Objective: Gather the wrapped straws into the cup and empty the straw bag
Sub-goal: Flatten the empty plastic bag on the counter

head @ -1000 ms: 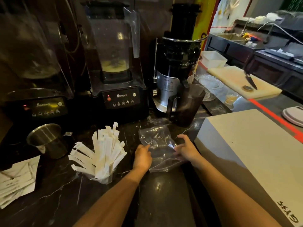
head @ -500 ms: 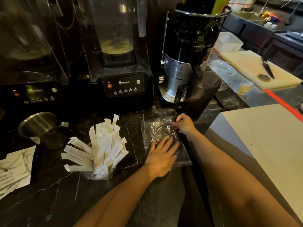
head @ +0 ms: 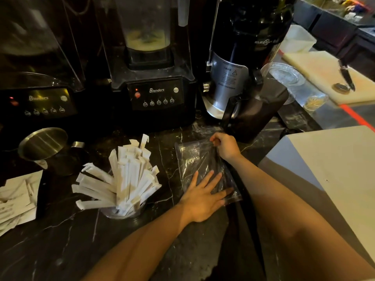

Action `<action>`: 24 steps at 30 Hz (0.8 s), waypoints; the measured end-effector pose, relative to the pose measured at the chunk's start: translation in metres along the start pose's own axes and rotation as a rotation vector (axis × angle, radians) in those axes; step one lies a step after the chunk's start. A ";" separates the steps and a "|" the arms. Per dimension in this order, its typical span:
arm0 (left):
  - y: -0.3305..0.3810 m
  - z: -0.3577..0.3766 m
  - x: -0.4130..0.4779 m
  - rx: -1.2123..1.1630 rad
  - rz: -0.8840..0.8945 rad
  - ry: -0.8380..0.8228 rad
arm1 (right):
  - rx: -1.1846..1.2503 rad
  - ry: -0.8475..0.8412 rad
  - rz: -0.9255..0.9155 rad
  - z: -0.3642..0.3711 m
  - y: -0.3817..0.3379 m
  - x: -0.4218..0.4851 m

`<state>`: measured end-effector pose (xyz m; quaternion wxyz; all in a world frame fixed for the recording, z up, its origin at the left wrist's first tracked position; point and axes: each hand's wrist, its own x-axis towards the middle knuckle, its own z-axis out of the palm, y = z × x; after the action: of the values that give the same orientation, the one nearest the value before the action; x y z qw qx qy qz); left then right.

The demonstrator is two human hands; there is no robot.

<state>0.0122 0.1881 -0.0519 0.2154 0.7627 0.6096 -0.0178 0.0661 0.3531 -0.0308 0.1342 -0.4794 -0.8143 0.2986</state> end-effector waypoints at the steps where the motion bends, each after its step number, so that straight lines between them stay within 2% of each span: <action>1: 0.000 0.000 0.000 0.003 0.007 -0.002 | -0.026 -0.004 -0.012 0.001 0.001 0.000; 6: -0.001 -0.003 -0.003 0.015 0.011 0.026 | -0.191 0.044 -0.057 0.002 -0.007 -0.010; 8: -0.003 -0.005 -0.006 -0.036 -0.004 0.151 | -0.267 0.071 -0.098 0.005 -0.012 -0.018; 9: -0.004 -0.005 -0.007 -0.016 -0.021 0.266 | -0.297 0.093 -0.139 0.007 -0.015 -0.023; 10: -0.006 -0.003 -0.006 0.007 -0.071 0.372 | -0.318 0.123 -0.196 0.008 -0.018 -0.028; 12: -0.010 -0.007 -0.006 -0.022 -0.247 0.469 | -0.326 0.136 -0.287 0.011 -0.019 -0.039; 14: -0.016 -0.012 -0.003 -0.060 -0.401 0.521 | -0.337 -0.007 -0.287 0.014 -0.017 -0.048; 16: -0.025 -0.015 0.001 -0.131 -0.509 0.392 | -0.396 -0.182 -0.242 0.019 -0.011 -0.055; 18: -0.033 -0.018 0.003 -0.125 -0.579 0.278 | -0.455 -0.282 -0.189 0.024 -0.005 -0.060; 24: -0.040 -0.017 0.001 -0.094 -0.604 0.177 | -0.497 -0.339 -0.112 0.028 0.000 -0.068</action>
<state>-0.0288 0.2013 -0.0490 0.1816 0.5350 0.8250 0.0136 0.0862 0.2842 -0.0479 -0.1085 -0.3953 -0.8983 0.1582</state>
